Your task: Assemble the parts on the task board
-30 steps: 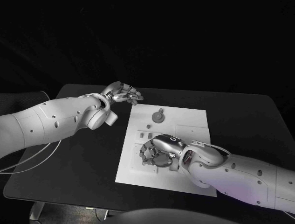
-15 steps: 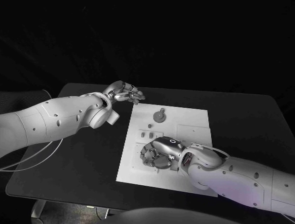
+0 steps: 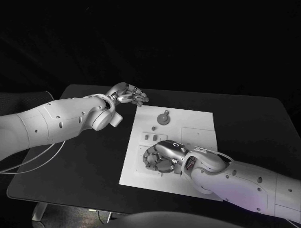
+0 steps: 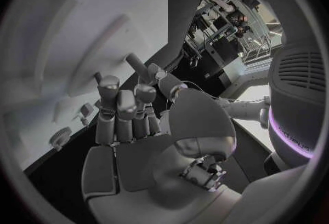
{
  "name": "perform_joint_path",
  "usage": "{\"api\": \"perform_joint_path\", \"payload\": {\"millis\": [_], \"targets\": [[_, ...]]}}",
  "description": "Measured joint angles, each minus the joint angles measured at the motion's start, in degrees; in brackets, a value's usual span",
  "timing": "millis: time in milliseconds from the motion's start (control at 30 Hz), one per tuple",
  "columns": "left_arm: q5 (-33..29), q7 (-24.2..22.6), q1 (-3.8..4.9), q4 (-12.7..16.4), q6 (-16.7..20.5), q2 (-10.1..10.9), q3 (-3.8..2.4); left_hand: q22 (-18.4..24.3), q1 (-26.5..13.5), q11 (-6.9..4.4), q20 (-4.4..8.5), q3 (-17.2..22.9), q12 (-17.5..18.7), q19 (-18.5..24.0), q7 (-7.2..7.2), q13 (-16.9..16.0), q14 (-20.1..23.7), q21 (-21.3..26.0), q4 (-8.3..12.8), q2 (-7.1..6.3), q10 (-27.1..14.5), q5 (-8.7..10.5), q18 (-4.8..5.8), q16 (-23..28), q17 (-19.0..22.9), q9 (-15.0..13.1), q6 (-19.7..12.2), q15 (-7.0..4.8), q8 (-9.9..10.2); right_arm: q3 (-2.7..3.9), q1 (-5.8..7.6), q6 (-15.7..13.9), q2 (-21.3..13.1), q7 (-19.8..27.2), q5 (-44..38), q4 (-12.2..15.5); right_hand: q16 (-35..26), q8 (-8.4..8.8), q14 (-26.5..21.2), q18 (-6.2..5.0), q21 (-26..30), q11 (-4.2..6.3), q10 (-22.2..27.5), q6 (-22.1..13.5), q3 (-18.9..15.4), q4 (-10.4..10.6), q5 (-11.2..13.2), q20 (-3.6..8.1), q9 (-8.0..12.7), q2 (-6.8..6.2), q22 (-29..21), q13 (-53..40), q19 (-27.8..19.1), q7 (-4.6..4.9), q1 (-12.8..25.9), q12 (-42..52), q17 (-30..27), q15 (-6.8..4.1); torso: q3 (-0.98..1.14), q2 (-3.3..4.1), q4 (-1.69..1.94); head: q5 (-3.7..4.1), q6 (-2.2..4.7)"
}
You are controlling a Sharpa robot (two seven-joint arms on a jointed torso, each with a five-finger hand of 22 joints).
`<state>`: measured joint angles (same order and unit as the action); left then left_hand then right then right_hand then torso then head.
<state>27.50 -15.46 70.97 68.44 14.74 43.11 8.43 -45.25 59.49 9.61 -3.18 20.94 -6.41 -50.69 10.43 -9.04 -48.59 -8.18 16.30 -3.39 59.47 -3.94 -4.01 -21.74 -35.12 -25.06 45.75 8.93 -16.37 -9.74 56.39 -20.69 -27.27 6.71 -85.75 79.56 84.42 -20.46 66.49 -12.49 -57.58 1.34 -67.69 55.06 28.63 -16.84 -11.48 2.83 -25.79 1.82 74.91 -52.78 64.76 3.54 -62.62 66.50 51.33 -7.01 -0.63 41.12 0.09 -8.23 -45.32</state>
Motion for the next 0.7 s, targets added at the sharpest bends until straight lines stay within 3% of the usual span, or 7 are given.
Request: {"api": "perform_joint_path", "payload": {"millis": [700], "targets": [[0.0, 0.08, 0.0, 0.03, -0.02, 0.17, 0.0, -0.05, 0.0, 0.0, 0.0, 0.0, 0.0, 0.0, 0.0, 0.05, -0.01, 0.0, 0.0, 0.0, 0.0, 0.0, 0.07, 0.0, -0.04, -0.01, 0.0, -0.01, 0.0, -0.08, -0.16, 0.24, -0.08, 0.06, -0.49, -1.06, 0.0, 0.0, 0.12, 0.0, 0.0, 0.0, 0.0, 0.0, 0.0, 0.0, 0.17, -0.08, 0.0, 0.21, 0.0, -0.05, -0.08, 0.0, -0.24, -0.22, 0.04, -0.1, 0.07, -0.01, -0.08, 0.26, 0.01]]}}
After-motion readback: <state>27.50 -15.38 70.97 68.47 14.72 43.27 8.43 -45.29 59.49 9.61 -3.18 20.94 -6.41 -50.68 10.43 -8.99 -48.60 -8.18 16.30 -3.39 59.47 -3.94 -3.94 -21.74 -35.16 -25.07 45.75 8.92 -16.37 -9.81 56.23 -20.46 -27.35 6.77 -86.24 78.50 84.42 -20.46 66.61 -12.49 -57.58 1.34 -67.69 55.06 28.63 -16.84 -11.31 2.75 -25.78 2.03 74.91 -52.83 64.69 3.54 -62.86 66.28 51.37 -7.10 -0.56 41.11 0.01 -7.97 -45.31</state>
